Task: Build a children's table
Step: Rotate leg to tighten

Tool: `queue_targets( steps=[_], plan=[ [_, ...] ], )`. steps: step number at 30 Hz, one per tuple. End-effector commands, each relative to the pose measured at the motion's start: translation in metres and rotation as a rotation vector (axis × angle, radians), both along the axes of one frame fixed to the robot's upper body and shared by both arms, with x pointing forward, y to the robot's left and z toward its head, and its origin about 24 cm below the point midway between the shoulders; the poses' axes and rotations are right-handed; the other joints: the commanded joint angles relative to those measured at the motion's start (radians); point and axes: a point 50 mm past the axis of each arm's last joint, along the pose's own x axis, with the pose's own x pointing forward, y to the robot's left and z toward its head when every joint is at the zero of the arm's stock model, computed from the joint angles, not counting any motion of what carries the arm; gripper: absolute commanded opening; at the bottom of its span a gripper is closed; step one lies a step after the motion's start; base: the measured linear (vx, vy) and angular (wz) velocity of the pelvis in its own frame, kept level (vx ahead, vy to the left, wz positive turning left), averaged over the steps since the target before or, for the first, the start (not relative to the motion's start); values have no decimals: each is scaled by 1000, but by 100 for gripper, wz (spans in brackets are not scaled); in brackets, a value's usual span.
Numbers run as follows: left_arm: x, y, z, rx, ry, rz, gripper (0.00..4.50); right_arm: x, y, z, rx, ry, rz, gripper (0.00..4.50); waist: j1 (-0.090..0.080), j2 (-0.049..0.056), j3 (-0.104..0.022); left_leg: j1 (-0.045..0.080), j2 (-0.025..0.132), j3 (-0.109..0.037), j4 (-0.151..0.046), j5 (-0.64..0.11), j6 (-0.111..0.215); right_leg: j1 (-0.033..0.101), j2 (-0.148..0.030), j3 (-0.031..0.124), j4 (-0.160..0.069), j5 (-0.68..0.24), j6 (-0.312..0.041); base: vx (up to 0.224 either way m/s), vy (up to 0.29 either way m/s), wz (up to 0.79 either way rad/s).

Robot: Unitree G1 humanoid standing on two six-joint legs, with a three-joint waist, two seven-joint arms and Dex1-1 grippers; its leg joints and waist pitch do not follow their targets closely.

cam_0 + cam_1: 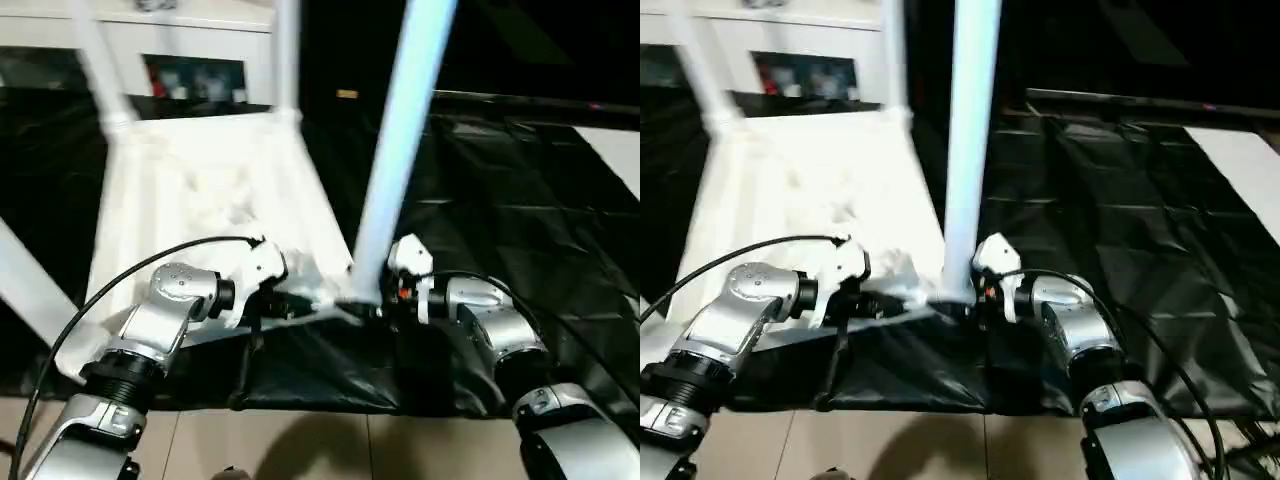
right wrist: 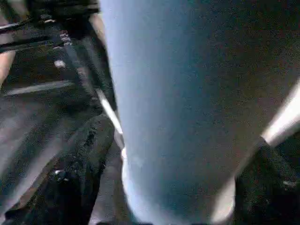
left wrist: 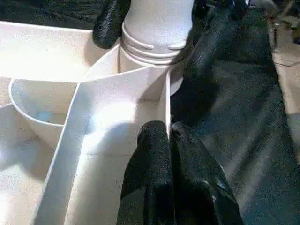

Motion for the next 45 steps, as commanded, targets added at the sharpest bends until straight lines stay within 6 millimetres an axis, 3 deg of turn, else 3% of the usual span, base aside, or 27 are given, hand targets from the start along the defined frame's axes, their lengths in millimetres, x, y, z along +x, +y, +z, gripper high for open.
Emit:
queue_targets(
  steps=[1, 5, 13, 17, 20, 21, 23, 25, 31, 33, 36, 41, 45],
  plan=[
    [-3, -16, 4, -44, -7, -81, 0, -13, 19, -7, -29, 53, 186, 335, 1, 3, -58, -3, 33, 2, -60, -209, 58, 51, -70, 54, -67, -268, -197, 0, 0, 0],
    [-5, -16, 4, -54, 6, -105, 0, -17, 19, -7, -45, 63, 243, 296, 3, 1, -58, -4, 32, 0, -60, -214, 51, 52, -72, 54, -68, -285, -189, 0, 0, 0],
    [-6, -16, 5, -61, 1, -100, 0, -20, 23, -9, -27, 83, 249, 268, 2, -2, -60, -5, 31, 0, -59, -192, 52, 52, -72, 53, -67, -280, -185, 0, 0, 0],
    [-2, -18, 4, -70, -36, -14, 0, -11, 27, -12, 31, 71, 53, 267, -3, -1, -55, -4, 30, -2, -63, -223, 40, 49, -74, 53, -75, -338, -169, 0, 0, 0],
    [3, -22, 2, -66, -59, 69, 0, -5, 30, -14, 53, 63, -81, 266, -11, -1, -50, 1, 27, -6, -65, -277, 17, 45, -78, 52, -91, -464, -130, 0, 0, 0],
    [8, -29, 0, -73, -88, 153, 0, 1, 35, -18, 51, 60, -225, 266, -12, 1, -50, 3, 26, -10, -66, -287, 13, 44, -79, 52, -93, -495, -116, 0, 0, 0],
    [11, -38, -2, -78, -109, 206, 0, 4, 41, -22, 53, 61, -331, 266, -21, 4, -49, 6, 25, -14, -69, -312, -3, 42, -77, 48, -98, -528, -101, 0, 0, 0],
    [13, -46, -4, -74, -124, 258, 0, 5, 50, -24, 57, 72, -396, 266, -32, 0, -51, 2, 21, -14, -67, -314, 2, 43, -76, 46, -103, -547, -84, 0, 0, 0],
    [12, -70, -8, -69, -135, 306, 0, 8, 74, -26, 44, 76, -550, 265, -37, 8, -55, 2, 21, -10, -66, -303, 13, 37, -72, 50, -99, -484, -95, 0, 0, 0],
    [12, -73, -7, -67, -141, 308, 0, 9, 79, -23, 60, 55, -567, 321, -36, 10, -57, 1, 20, -9, -66, -302, 22, 38, -72, 50, -98, -467, -99, 0, 0, 0],
    [11, -74, -6, -72, -145, 276, 0, 10, 77, -19, 101, 62, -554, 343, -35, 11, -59, 1, 21, -7, -65, -285, 31, 39, -70, 52, -94, -421, -111, 0, 0, 0],
    [3, -68, -4, -89, -128, 179, 0, 10, 67, -13, 120, 47, -458, 392, -34, 11, -61, -8, 22, -6, -67, -259, 42, 49, -70, 52, -86, -361, -128, 0, 0, 0],
    [-5, -54, -2, -94, -101, 64, 0, 1, 53, -10, 120, 37, -229, 404, -30, 11, -64, -7, 24, -4, -63, -234, 65, 51, -70, 53, -80, -302, -153, 0, 0, 0]
  ],
)
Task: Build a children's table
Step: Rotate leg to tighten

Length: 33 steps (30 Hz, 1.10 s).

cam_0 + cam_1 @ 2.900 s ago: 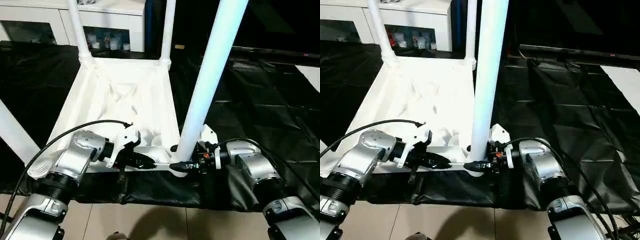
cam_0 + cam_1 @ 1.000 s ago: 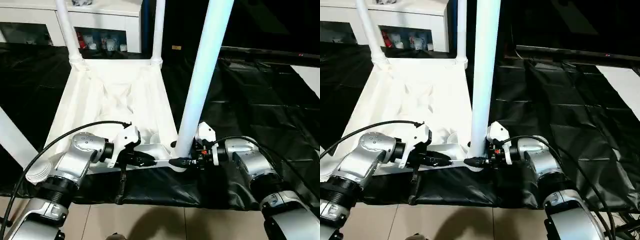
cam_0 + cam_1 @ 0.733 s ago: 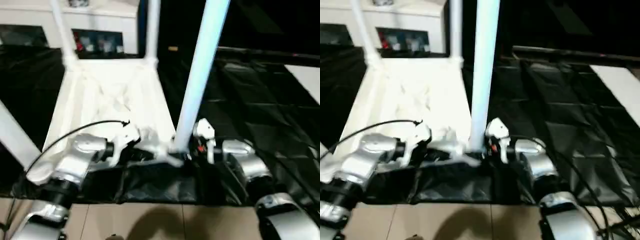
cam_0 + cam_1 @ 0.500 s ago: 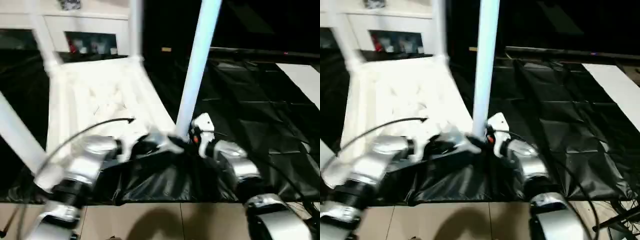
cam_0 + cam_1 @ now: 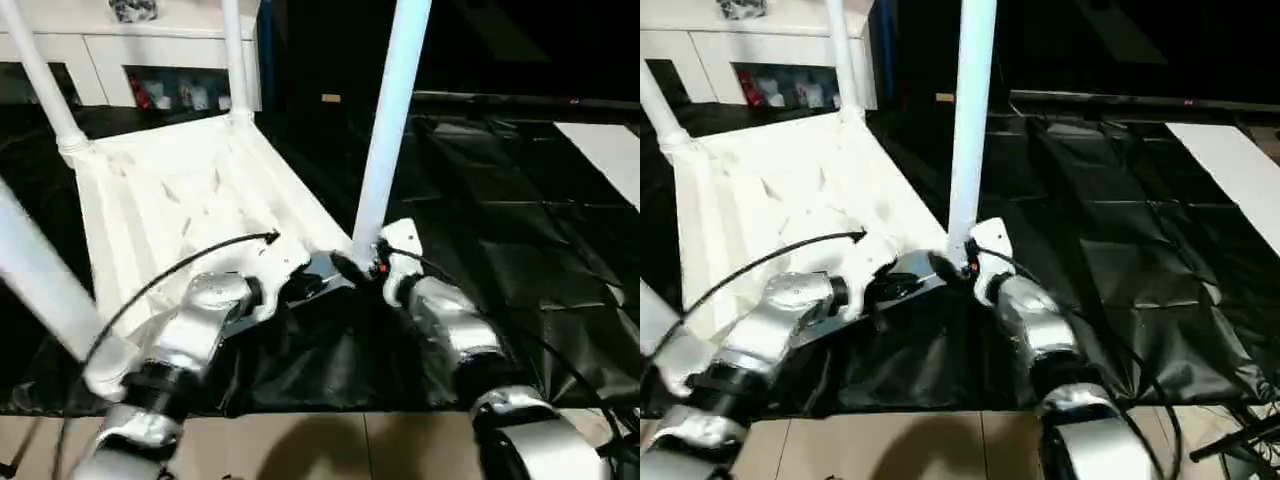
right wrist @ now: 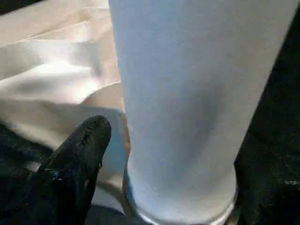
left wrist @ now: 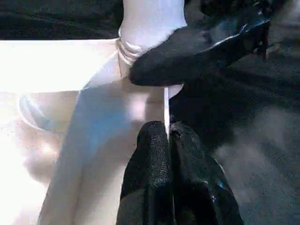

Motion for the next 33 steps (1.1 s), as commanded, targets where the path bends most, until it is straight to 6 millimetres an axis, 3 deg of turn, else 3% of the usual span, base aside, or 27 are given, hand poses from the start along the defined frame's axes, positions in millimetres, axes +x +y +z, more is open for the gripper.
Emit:
queue_targets(
  steps=[1, 4, 8, 9, 10, 22, 26, 29, 30, 32, 33],
  plan=[
    [-11, -27, 6, -82, -5, -190, 0, -17, 31, 0, 18, 16, 312, 404, 6, -2, -53, -10, 26, -1, -56, -211, 74, 51, -68, 54, -73, -259, -176, 0, 0, 0],
    [-8, -15, 7, -54, -8, -205, 0, -24, 20, 2, 33, 55, 466, 404, 13, -5, -52, -7, 28, 2, -55, -200, 82, 53, -65, 52, -71, -236, -194, 0, 0, 0],
    [-10, -4, 11, -44, 30, -263, 0, -29, 9, 3, 8, 92, 590, 382, 29, -2, -53, -10, 32, 4, -53, -189, 81, 53, -68, 50, -65, -237, -197, 0, 0, 0],
    [-10, -1, 12, -47, 41, -280, 0, -31, 8, 3, 1, 101, 620, 382, 31, -7, -51, -9, 32, 4, -53, -191, 78, 53, -69, 50, -67, -249, -194, 0, 0, 0],
    [-11, 3, 15, -47, 63, -306, 0, -33, 6, 3, -11, 113, 661, 382, 34, -6, -51, -9, 33, 3, -54, -191, 74, 52, -70, 50, -66, -260, -190, 0, 0, 0],
    [-19, 16, 16, -28, 140, -396, 0, -49, 3, -3, -69, 162, 822, 272, 37, -5, -51, -9, 33, 1, -56, -193, 54, 52, -72, 50, -68, -281, -178, 0, 0, 0],
    [-16, 15, 16, -26, 120, -359, 0, -48, 5, -3, -50, 148, 787, 261, 36, -4, -51, -10, 32, 0, -55, -192, 50, 53, -72, 50, -67, -271, -183, 0, 0, 0],
    [-10, 13, 16, -30, 88, -291, 0, -42, 10, -4, -31, 121, 691, 259, 36, -3, -50, -8, 31, 0, -56, -208, 44, 52, -72, 50, -71, -297, -178, 0, 0, 0],
    [-5, 10, 15, -30, 62, -225, 0, -35, 15, -6, -31, 99, 568, 259, 34, -2, -49, -9, 32, -1, -57, -214, 39, 51, -73, 51, -72, -309, -175, 0, 0, 0],
    [0, 5, 16, -36, 36, -158, 0, -27, 21, -8, -21, 84, 434, 257, 22, -4, -37, 4, 25, -9, -64, -315, 2, 42, -77, 46, -96, -506, -122, 0, 0, 0],
    [3, 2, 17, -46, 18, -119, 0, -23, 25, -9, -17, 86, 350, 257, 20, -6, -38, 4, 25, -12, -65, -323, -4, 45, -80, 44, -98, -541, -106, 0, 0, 0]
  ],
)
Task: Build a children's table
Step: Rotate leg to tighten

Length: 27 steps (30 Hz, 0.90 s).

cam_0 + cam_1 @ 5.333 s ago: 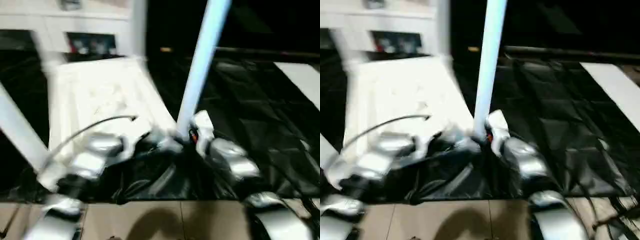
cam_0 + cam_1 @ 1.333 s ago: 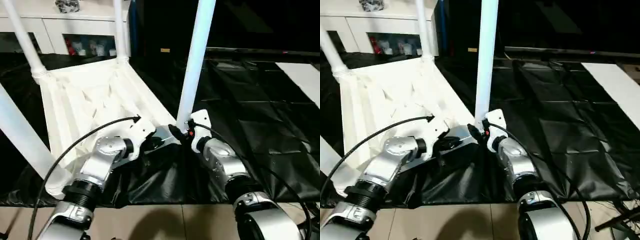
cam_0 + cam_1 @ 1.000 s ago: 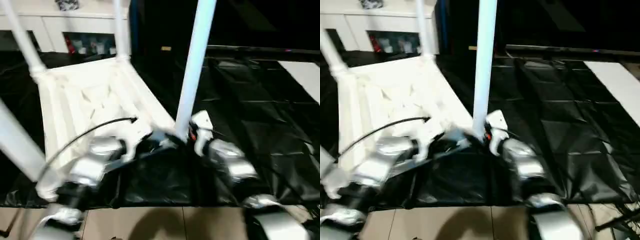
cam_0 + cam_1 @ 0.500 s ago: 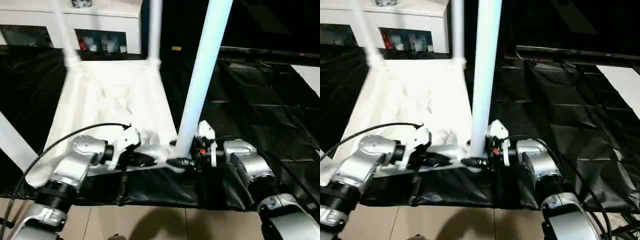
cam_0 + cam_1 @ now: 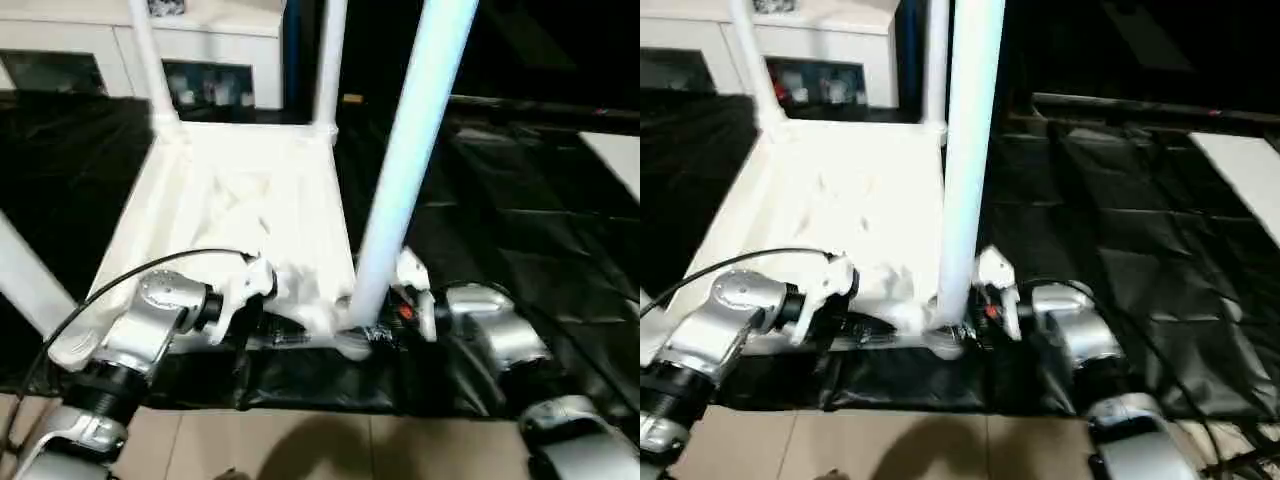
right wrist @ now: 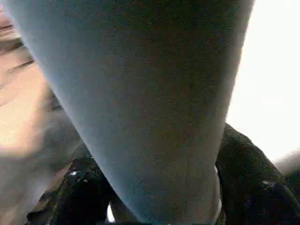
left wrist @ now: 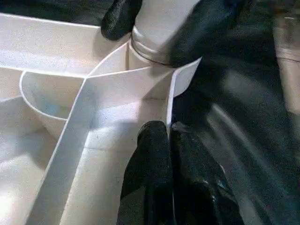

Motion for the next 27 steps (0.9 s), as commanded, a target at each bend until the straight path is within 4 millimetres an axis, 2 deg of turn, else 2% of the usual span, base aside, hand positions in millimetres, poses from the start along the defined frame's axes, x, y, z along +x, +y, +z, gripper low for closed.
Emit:
queue_targets(
  steps=[1, 3, 4, 5, 7, 9, 10, 11, 12, 13, 14, 15, 16, 17, 21, 23, 24, 25, 27],
  plan=[
    [13, -31, 13, -77, -97, 81, 0, -2, 35, -11, -19, 13, -53, 257, -6, 3, -43, -2, 23, -15, -72, -323, -9, 42, -82, 46, -104, -573, -84, 0, 0, 0],
    [16, -34, 14, -80, -110, 113, 0, 0, 38, -11, -17, 11, -104, 257, -12, 2, -44, -5, 24, -17, -74, -319, -7, 42, -80, 44, -104, -566, -79, 0, 0, 0],
    [19, -39, 14, -79, -136, 175, 0, 3, 45, -14, -14, 27, -197, 257, -18, -1, -44, -7, 24, -16, -73, -319, -2, 39, -79, 47, -103, -548, -81, 0, 0, 0],
    [20, -41, 13, -79, -142, 192, 0, 4, 48, -15, -15, 31, -221, 257, -19, 1, -44, -4, 24, -17, -74, -319, -4, 37, -79, 47, -103, -543, -86, 0, 0, 0],
    [21, -45, 13, -81, -153, 230, 0, 5, 54, -16, -10, 47, -277, 257, -20, 0, -45, -4, 24, -14, -72, -319, 2, 35, -77, 48, -103, -525, -89, 0, 0, 0],
    [20, -50, 13, -79, -167, 269, 0, 6, 62, -18, -20, 56, -351, 257, -20, 0, -45, -1, 24, -12, -72, -316, 5, 32, -75, 50, -101, -494, -101, 0, 0, 0],
    [16, -60, 10, -80, -170, 270, 0, 6, 72, -17, -13, 50, -383, 257, -21, 2, -47, -4, 27, -11, -73, -303, 1, 33, -75, 53, -93, -441, -118, 0, 0, 0],
    [13, -64, 9, -85, -166, 260, 0, 5, 75, -16, -4, 43, -382, 257, -22, 0, -47, -7, 27, -12, -74, -294, 1, 36, -76, 53, -91, -426, -122, 0, 0, 0],
    [11, -66, 9, -89, -163, 255, 0, 5, 77, -15, 2, 39, -379, 292, -19, 1, -51, -6, 27, -9, -71, -279, 4, 37, -75, 55, -87, -384, -132, 0, 0, 0],
    [11, -66, 9, -89, -162, 254, 0, 5, 77, -15, 3, 37, -379, 313, -20, 1, -50, -6, 26, -8, -70, -273, 9, 37, -73, 55, -85, -366, -137, 0, 0, 0],
    [10, -68, 8, -88, -157, 245, 0, 6, 77, -13, 14, 28, -382, 327, -19, -5, -51, -7, 25, -4, -68, -254, 20, 38, -71, 56, -81, -335, -147, 0, 0, 0],
    [9, -69, 8, -89, -156, 229, 0, 7, 76, -12, 25, 33, -376, 327, -17, -2, -52, -8, 24, -3, -66, -233, 26, 40, -70, 56, -78, -306, -156, 0, 0, 0],
    [8, -68, 7, -89, -153, 215, 0, 7, 74, -11, 27, 30, -362, 327, -15, -3, -56, -12, 23, -3, -66, -200, 32, 47, -70, 57, -71, -259, -163, 0, 0, 0],
    [8, -66, 7, -88, -150, 193, 0, 8, 71, -10, 19, 15, -339, 361, -15, 2, -56, -12, 23, -2, -65, -180, 38, 46, -68, 57, -68, -223, -172, 0, 0, 0],
    [7, -61, 8, -91, -139, 134, 0, 8, 58, -6, 4, -20, -259, 376, -17, 1, -55, -13, 23, -1, -64, -183, 49, 50, -67, 56, -67, -206, -181, 0, 0, 0],
    [6, -58, 9, -85, -133, 96, 0, 6, 51, -5, 7, -37, -190, 376, -15, 1, -53, -12, 24, -1, -64, -193, 54, 51, -69, 56, -70, -230, -179, 0, 0, 0],
    [5, -56, 10, -84, -127, 73, 0, 5, 47, -3, 11, -46, -155, 376, -15, 8, -53, -9, 26, -2, -65, -194, 50, 49, -69, 57, -69, -230, -182, 0, 0, 0],
    [4, -54, 11, -84, -116, 47, 0, 4, 43, -2, 15, -52, -116, 376, -15, 9, -53, -9, 25, -2, -64, -202, 48, 49, -68, 56, -70, -232, -186, 0, 0, 0],
    [3, -52, 11, -79, -108, 26, 0, 2, 40, -1, 20, -57, -73, 376, -14, 6, -54, -9, 25, -1, -63, -207, 52, 51, -68, 56, -70, -230, -190, 0, 0, 0]
  ],
)
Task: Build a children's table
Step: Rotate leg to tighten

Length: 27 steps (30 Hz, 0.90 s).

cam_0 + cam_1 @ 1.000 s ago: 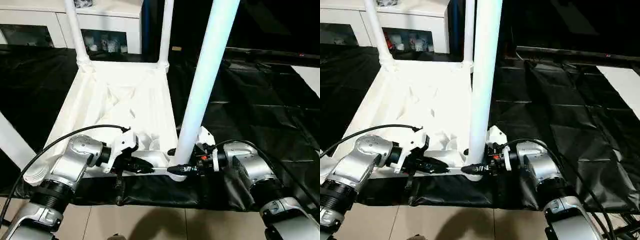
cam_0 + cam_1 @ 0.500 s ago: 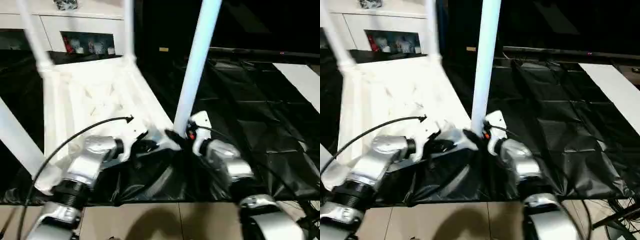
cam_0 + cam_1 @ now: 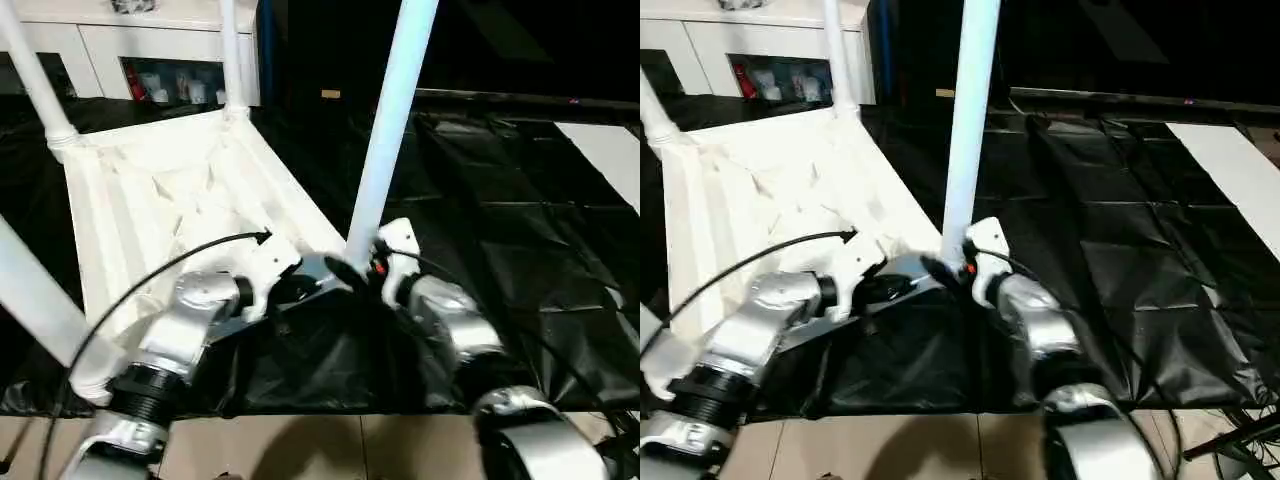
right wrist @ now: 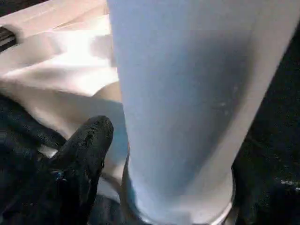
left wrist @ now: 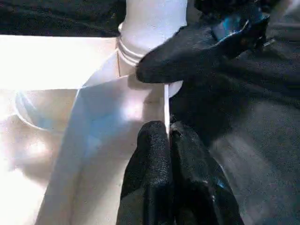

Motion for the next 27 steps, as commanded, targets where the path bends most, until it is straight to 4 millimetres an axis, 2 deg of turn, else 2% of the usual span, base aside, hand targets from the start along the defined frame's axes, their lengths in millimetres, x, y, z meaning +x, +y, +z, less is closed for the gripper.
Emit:
queue_targets(
  steps=[1, 2, 5, 6, 8, 9, 10, 11, 15, 18, 19, 20, 23, 27],
  plan=[
    [-4, -24, 10, -39, -17, -187, 0, -20, 26, -2, 14, 19, 313, 376, 3, 17, -57, -6, 26, -2, -57, -204, 58, 56, -68, 56, -67, -225, -192, 0, 0, 0],
    [-5, -20, 10, -33, -7, -215, 0, -22, 22, -2, 9, 27, 369, 376, 4, 13, -58, -6, 26, 0, -55, -205, 62, 57, -67, 56, -68, -219, -193, 0, 0, 0],
    [-7, -13, 10, -20, 22, -269, 0, -28, 15, -1, -6, 51, 473, 376, 13, 13, -57, -6, 30, 4, -53, -190, 71, 57, -64, 55, -61, -187, -211, 0, 0, 0],
    [-7, -11, 10, -11, 29, -280, 0, -29, 14, -1, -9, 57, 498, 376, 17, 8, -57, -5, 32, 4, -54, -191, 71, 56, -65, 54, -60, -195, -213, 0, 0, 0],
    [-8, -8, 10, -2, 39, -296, 0, -31, 12, -1, -17, 65, 531, 376, 26, 11, -55, -4, 32, 4, -54, -201, 65, 55, -68, 54, -63, -226, -205, 0, 0, 0],
    [-8, -4, 10, 9, 54, -316, 0, -34, 9, -1, -29, 88, 589, 352, 27, 7, -54, -4, 31, 3, -56, -210, 62, 55, -68, 54, -65, -257, -196, 0, 0, 0],
    [-8, -2, 10, 14, 60, -321, 0, -36, 8, -1, -37, 100, 618, 352, 29, 9, -53, -3, 32, 2, -57, -217, 60, 54, -68, 54, -67, -274, -190, 0, 0, 0],
    [-8, -2, 10, 14, 60, -321, 0, -36, 8, -1, -37, 100, 618, 352, 29, 6, -51, -5, 33, 1, -58, -229, 53, 54, -71, 54, -70, -309, -179, 0, 0, 0],
    [-8, 4, 11, 21, 79, -339, 0, -45, 3, -5, -105, 141, 744, 319, 30, 5, -54, -4, 33, 0, -57, -220, 48, 53, -71, 55, -70, -311, -171, 0, 0, 0],
    [-6, 4, 12, 21, 72, -330, 0, -47, 3, -7, -119, 133, 750, 309, 30, 5, -55, -5, 31, 0, -56, -208, 46, 53, -71, 55, -68, -295, -177, 0, 0, 0],
    [-5, 3, 12, 16, 63, -320, 0, -46, 5, -7, -102, 132, 738, 290, 30, 5, -54, -5, 30, 1, -55, -210, 46, 53, -71, 55, -70, -303, -174, 0, 0, 0],
    [-4, 2, 11, 13, 58, -313, 0, -46, 6, -7, -93, 129, 728, 283, 31, 8, -55, -4, 31, 0, -56, -214, 44, 53, -72, 55, -70, -312, -172, 0, 0, 0],
    [-3, 1, 11, 11, 47, -293, 0, -45, 7, -6, -74, 125, 708, 268, 32, 7, -55, -3, 31, 1, -55, -218, 44, 53, -71, 54, -72, -317, -170, 0, 0, 0],
    [2, -2, 12, -8, 18, -225, 0, -40, 10, -4, -44, 90, 618, 260, 32, 8, -54, -2, 31, 0, -57, -227, 38, 52, -71, 54, -73, -323, -168, 0, 0, 0]
  ],
)
